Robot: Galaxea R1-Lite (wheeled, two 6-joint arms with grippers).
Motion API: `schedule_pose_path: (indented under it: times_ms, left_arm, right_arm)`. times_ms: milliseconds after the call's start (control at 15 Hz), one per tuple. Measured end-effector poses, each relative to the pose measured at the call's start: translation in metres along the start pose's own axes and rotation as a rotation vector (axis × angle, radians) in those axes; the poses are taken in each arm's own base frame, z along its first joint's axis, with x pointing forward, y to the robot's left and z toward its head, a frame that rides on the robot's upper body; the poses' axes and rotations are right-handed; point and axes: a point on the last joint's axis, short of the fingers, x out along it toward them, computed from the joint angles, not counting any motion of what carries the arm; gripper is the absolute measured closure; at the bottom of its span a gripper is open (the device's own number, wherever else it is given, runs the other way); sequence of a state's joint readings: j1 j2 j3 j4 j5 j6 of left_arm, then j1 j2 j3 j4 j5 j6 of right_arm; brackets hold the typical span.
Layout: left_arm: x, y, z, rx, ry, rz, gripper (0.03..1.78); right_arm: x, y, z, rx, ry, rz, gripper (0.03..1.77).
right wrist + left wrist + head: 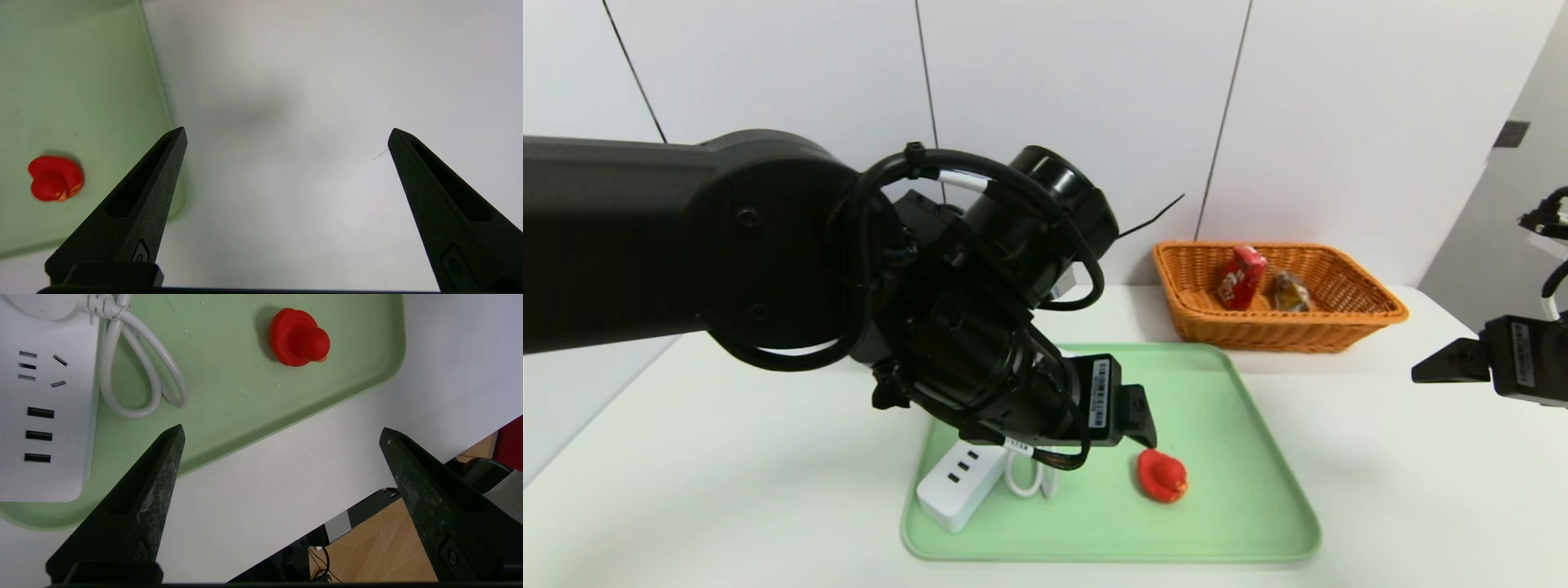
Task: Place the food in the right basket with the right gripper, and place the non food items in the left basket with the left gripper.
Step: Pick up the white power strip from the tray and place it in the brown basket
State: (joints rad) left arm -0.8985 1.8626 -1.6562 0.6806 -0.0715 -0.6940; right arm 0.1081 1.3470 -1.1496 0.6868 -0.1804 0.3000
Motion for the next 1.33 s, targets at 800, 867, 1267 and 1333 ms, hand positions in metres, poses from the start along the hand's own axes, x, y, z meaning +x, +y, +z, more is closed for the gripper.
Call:
schedule_pose_path:
  times_ms: [800, 867, 1267, 1333]
  left_arm:
    - [0.057, -0.001, 0.011, -0.052, 0.067, 0.097, 0.12]
    - [0.059, -0.001, 0.011, -0.054, 0.076, 0.105, 0.12]
    - [0.064, -0.003, 0.014, -0.146, 0.101, 0.164, 0.12]
    - [0.065, -0.002, 0.014, -0.145, 0.097, 0.177, 0.12]
  right_arm:
    - [-0.005, -0.036, 0.027, 0.075, -0.090, 0.135, 0.10]
    - [-0.003, -0.036, 0.029, 0.076, -0.085, 0.140, 0.10]
    - [0.011, -0.030, 0.041, 0.166, -0.055, 0.171, 0.10]
    - [0.014, -0.027, 0.043, 0.169, -0.046, 0.191, 0.10]
